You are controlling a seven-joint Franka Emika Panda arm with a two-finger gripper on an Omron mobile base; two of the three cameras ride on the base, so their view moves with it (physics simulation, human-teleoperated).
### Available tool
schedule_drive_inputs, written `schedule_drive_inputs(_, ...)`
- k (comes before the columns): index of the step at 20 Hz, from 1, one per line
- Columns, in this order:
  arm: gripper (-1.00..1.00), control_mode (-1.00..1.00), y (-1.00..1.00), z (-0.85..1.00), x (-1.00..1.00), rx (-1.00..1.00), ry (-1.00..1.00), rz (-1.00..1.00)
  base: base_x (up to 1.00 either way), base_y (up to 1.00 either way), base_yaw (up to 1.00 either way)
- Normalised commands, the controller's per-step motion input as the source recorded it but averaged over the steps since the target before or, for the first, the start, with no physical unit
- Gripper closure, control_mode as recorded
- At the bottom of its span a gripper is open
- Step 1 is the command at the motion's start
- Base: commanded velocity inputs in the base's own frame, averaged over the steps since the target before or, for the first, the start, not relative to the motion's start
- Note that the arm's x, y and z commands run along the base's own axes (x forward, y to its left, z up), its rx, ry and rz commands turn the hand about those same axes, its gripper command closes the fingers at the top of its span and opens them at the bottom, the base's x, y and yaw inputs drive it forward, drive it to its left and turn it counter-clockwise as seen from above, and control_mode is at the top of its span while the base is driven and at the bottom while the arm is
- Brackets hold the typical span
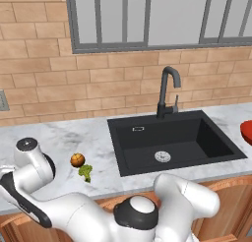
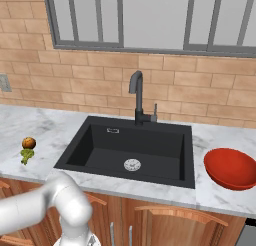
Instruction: Remove the orange and broccoli from the sink. Then move the bowl and cup from the counter to the sink for washing.
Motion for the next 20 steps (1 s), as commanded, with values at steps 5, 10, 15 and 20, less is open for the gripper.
schedule_drive_inputs(5,1.0,-1.0,0.01,-0.05,0.06,0.0,0.08,-0.01,0.0,0.0,0.0)
schedule_drive_inputs(10,1.0,-1.0,-0.02,0.01,0.0,-0.01,0.14,-0.04,0.0,0.0,0.0)
schedule_drive_inputs(15,1.0,-1.0,-0.15,0.2,-0.02,-0.02,0.05,-0.03,0.0,0.0,0.0)
schedule_drive_inputs(20,1.0,-1.0,-0.18,0.4,-0.09,-0.04,0.07,-0.01,0.0,0.0,0.0)
